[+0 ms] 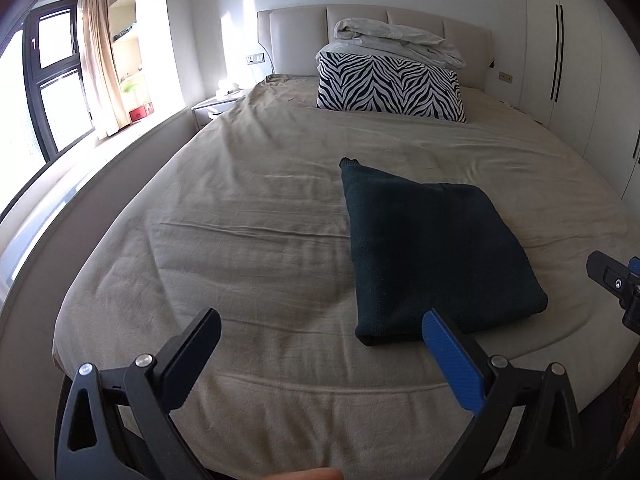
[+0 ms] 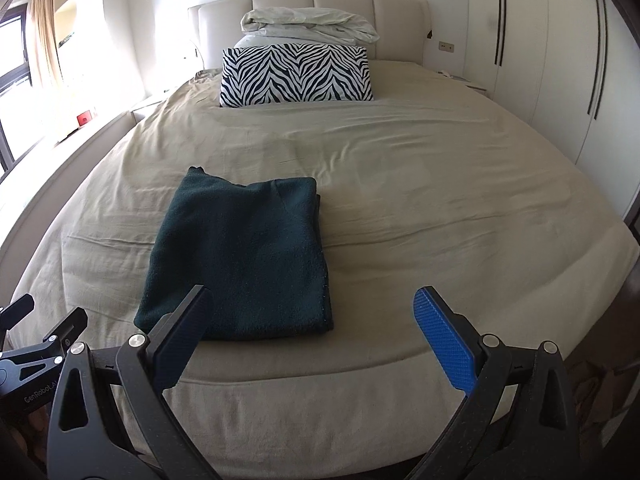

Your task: Fold small clothes

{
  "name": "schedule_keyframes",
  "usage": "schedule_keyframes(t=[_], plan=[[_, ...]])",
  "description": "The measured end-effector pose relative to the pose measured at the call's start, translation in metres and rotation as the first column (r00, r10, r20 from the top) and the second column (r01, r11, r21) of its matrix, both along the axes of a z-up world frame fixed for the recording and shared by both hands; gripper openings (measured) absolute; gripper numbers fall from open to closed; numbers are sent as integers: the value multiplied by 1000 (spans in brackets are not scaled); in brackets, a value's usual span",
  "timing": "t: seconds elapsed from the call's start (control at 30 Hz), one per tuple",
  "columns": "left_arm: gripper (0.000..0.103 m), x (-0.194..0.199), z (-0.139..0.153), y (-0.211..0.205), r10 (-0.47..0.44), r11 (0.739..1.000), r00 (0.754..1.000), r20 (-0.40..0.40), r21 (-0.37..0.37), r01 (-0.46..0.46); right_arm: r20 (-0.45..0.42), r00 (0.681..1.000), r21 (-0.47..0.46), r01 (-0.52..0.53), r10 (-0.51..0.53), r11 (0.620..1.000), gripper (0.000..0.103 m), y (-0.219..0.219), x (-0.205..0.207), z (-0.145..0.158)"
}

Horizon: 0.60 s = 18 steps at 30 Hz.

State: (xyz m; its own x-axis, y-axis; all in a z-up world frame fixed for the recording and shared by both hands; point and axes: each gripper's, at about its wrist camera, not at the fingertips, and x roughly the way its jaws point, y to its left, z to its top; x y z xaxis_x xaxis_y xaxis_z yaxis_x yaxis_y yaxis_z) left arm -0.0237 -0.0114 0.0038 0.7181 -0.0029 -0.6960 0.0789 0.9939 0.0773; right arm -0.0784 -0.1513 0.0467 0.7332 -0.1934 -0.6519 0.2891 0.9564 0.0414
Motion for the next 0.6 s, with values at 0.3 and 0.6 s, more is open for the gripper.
schedule_keyframes(t=[0.3,0.6], plan=[[103,4,-7,-1,-9,1000,999,-36,-18,9,-51,998,10,-27,28,1000,102,0,6,-18],[103,5,-14,-4,-20,999,997,-74,-42,17,-80,996,13,-37,38,999,102,2,11,-27]])
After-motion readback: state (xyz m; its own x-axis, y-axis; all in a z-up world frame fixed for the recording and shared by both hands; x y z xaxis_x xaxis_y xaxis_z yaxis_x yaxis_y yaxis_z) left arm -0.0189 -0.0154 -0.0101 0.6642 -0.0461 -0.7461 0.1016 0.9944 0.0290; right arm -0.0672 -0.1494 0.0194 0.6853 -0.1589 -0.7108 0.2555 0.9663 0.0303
